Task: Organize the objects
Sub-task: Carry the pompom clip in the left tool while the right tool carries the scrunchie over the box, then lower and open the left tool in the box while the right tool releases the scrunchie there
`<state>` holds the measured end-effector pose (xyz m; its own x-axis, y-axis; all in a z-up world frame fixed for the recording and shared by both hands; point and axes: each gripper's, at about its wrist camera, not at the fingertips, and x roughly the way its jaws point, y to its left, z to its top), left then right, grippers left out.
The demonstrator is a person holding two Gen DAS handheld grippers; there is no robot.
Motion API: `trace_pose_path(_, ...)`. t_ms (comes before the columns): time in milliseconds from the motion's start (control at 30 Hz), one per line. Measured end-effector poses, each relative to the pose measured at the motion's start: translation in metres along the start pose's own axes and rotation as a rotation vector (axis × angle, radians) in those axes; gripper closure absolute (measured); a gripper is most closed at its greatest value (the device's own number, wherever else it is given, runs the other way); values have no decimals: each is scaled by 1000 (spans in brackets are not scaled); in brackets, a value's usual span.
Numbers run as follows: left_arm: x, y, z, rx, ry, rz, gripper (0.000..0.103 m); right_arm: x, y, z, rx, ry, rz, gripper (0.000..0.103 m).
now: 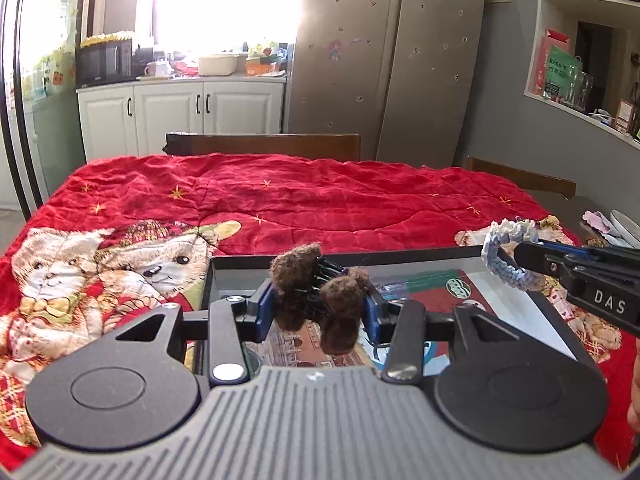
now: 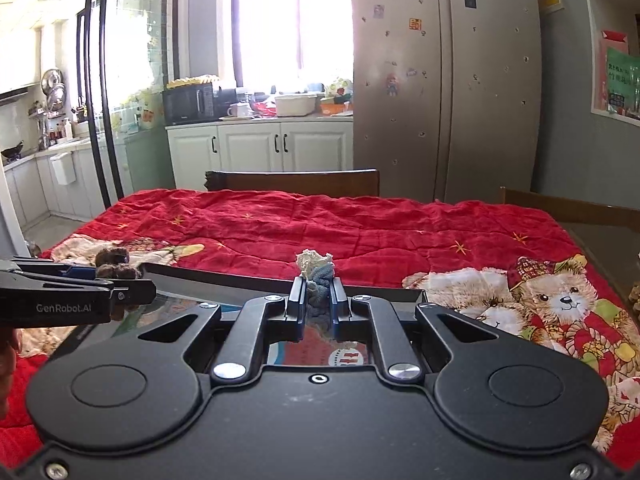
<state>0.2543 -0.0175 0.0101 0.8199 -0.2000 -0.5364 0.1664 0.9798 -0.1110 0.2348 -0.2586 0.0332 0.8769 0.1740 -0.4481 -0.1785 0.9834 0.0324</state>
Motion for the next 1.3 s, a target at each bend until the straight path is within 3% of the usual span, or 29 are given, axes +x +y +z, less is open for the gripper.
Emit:
trace_pose_path(400, 26, -2, -5, 17, 43, -5, 54, 38, -7, -14, 12, 48, -20, 92)
trace_pose_path(1300, 46, -7, -16, 57, 93, 32, 46, 63, -8, -27, 19, 137, 12, 92)
